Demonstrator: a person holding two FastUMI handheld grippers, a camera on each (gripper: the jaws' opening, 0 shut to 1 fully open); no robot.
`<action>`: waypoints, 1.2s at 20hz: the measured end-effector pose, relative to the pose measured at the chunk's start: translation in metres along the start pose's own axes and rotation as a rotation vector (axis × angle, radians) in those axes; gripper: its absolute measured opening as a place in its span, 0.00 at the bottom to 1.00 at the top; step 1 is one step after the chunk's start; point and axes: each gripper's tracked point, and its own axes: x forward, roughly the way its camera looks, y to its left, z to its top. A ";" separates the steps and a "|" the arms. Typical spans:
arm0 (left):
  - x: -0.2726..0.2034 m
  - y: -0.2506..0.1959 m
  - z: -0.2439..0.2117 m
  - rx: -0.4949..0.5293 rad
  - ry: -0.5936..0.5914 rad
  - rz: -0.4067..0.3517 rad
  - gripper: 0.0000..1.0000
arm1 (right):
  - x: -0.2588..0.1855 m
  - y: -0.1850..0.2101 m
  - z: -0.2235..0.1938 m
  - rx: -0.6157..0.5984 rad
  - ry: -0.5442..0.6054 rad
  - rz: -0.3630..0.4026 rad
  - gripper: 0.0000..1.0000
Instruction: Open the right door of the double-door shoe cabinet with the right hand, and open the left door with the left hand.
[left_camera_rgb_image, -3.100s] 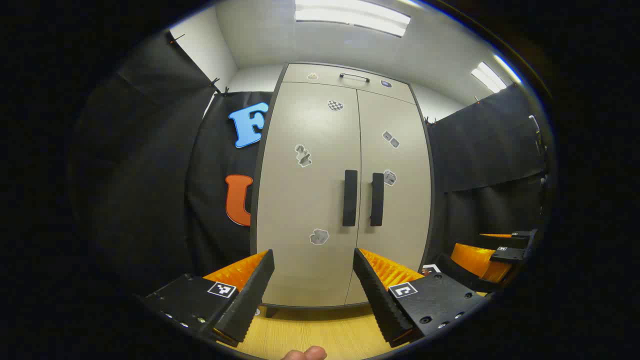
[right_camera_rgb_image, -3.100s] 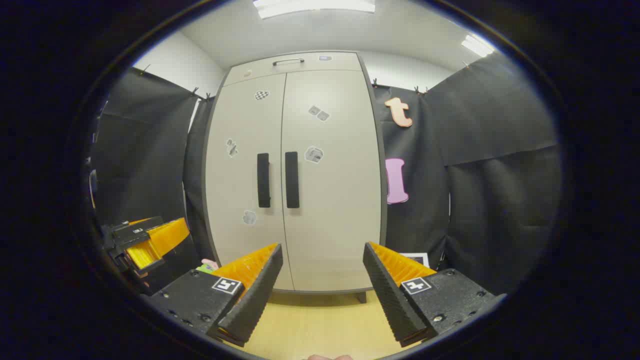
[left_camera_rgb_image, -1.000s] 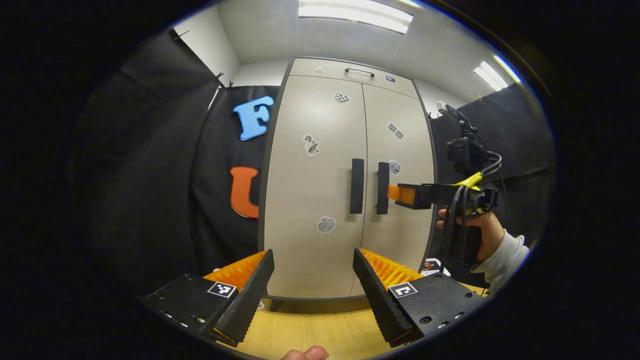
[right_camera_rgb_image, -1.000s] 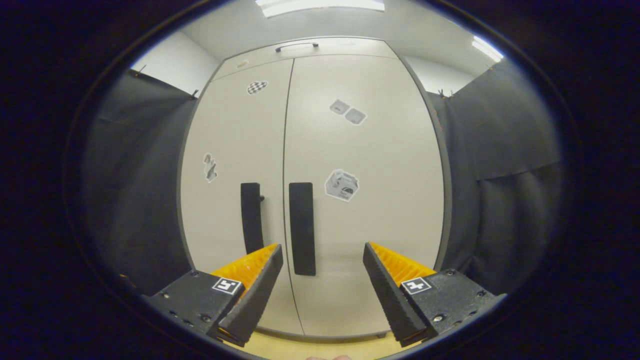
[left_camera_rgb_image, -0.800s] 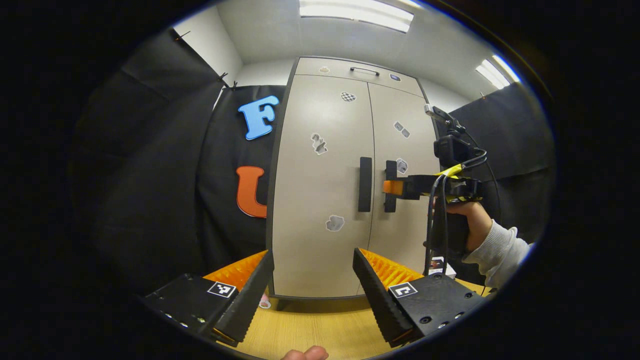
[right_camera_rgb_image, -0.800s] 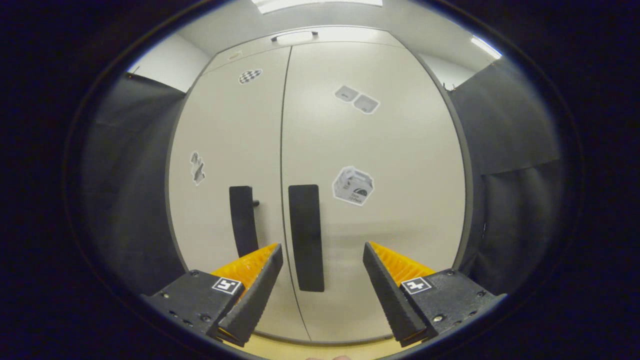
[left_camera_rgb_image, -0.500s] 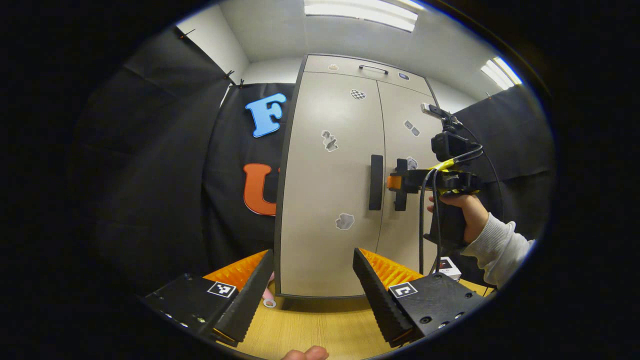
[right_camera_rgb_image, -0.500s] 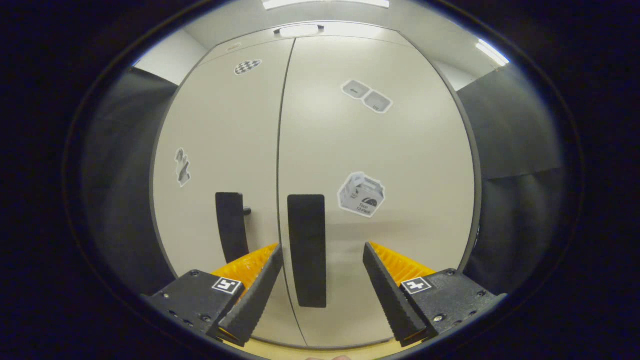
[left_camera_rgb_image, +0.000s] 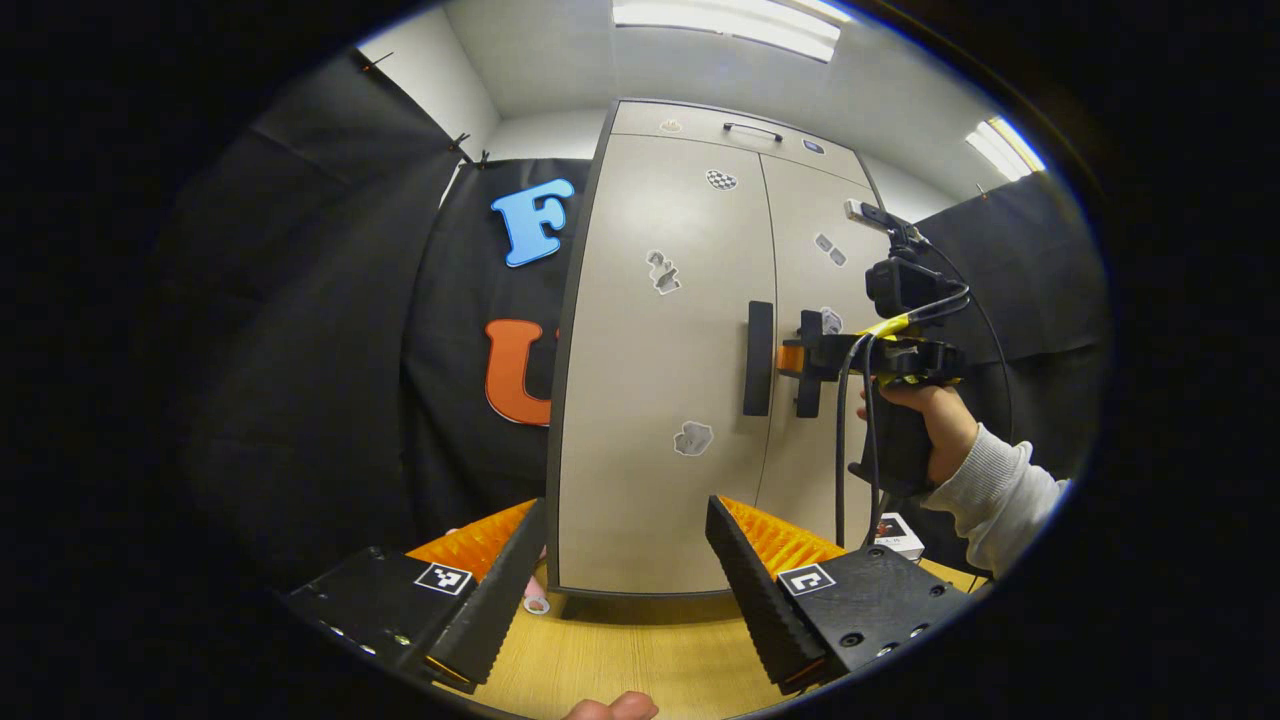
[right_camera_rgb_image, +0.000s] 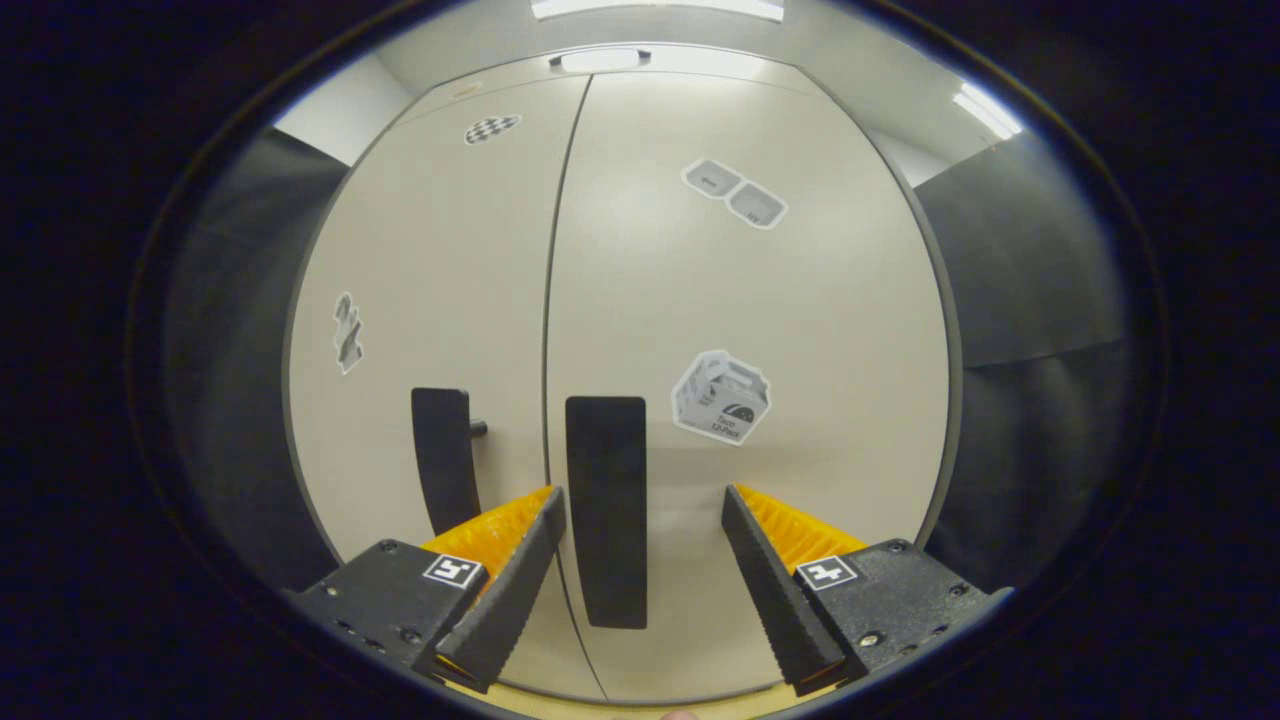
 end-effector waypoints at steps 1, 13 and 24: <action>-0.001 0.000 0.001 0.000 -0.007 -0.001 0.95 | 0.000 0.000 -0.001 -0.002 0.007 0.001 0.99; -0.012 0.005 0.012 -0.013 -0.045 -0.002 0.95 | -0.002 0.014 -0.011 0.024 0.029 0.042 0.29; -0.018 0.010 0.007 -0.008 -0.021 0.045 0.95 | -0.073 -0.006 -0.010 0.014 0.079 0.187 0.22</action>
